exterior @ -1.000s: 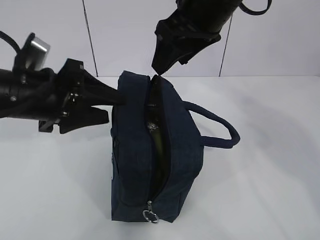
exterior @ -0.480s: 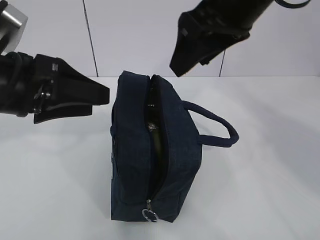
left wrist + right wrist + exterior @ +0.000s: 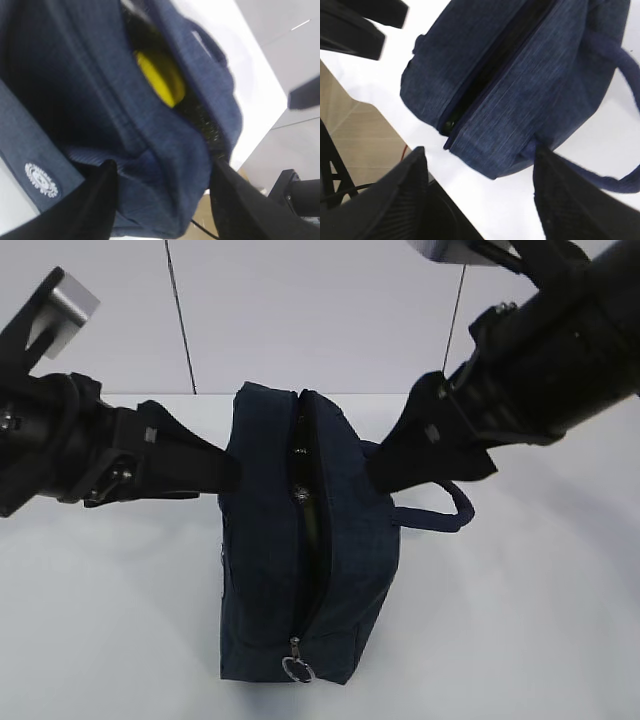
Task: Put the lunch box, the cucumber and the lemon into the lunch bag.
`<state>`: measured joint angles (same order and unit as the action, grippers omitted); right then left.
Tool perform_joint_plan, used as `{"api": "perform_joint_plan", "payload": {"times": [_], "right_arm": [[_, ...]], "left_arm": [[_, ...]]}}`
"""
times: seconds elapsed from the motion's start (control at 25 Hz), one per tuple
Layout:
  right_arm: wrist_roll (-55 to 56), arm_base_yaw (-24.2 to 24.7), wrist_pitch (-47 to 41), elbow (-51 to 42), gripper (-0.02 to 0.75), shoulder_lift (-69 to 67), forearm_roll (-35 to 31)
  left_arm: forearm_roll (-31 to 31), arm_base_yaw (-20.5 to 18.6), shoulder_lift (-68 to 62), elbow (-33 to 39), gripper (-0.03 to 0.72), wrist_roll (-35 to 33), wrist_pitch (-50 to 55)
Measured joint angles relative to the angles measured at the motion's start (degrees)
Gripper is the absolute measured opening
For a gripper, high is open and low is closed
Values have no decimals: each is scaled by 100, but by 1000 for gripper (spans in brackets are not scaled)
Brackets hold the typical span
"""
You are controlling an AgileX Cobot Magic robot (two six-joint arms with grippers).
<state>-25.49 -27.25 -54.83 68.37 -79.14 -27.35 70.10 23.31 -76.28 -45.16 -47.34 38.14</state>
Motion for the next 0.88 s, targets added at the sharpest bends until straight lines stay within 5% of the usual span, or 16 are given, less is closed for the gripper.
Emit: {"api": "perform_joint_plan", "payload": {"times": [0.56,0.88], "right_arm": [[-2229,0,789,-2163,503,354,-2548],[-2820,0,937,-2607,503,354,-2862]], "left_arm": [[-18,167,-653,0,426,0,-57],[336,189,-745,0,424,4,-199]]}}
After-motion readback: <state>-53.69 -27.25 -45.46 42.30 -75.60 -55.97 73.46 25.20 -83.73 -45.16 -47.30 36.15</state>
